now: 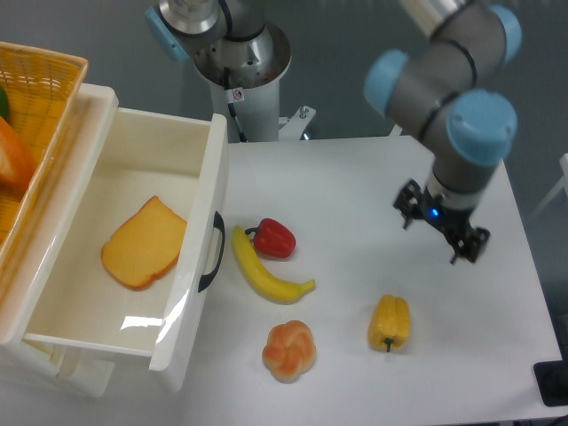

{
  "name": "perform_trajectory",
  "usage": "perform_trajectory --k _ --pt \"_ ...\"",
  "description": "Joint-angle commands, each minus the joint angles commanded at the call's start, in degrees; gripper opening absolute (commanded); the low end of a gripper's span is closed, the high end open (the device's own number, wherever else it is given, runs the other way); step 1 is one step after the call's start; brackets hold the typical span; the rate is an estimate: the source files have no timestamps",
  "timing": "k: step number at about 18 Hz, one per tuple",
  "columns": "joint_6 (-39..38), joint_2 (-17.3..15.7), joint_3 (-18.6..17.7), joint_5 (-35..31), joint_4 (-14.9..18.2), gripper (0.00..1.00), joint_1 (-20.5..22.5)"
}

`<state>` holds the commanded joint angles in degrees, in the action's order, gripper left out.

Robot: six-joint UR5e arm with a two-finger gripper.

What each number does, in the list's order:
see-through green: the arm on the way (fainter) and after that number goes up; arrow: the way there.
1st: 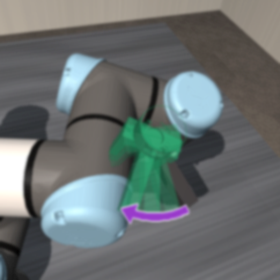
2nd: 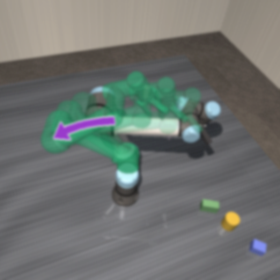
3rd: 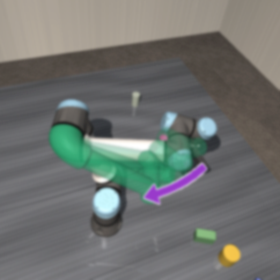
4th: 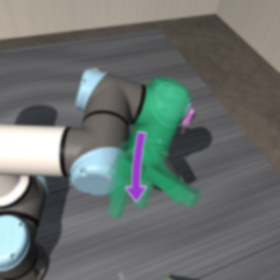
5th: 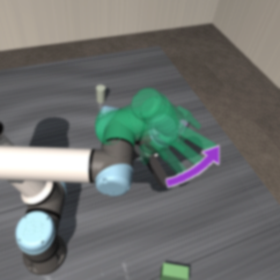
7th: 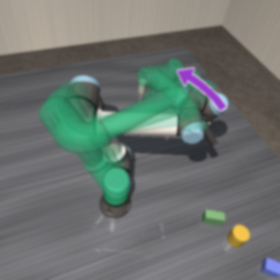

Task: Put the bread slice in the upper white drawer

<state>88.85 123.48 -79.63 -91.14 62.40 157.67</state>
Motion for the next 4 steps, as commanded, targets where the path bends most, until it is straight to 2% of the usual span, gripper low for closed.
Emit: perform_trajectory --k 4 --pt "0.00 0.19 -0.17 0.00 -0.09 1.00 0.35"
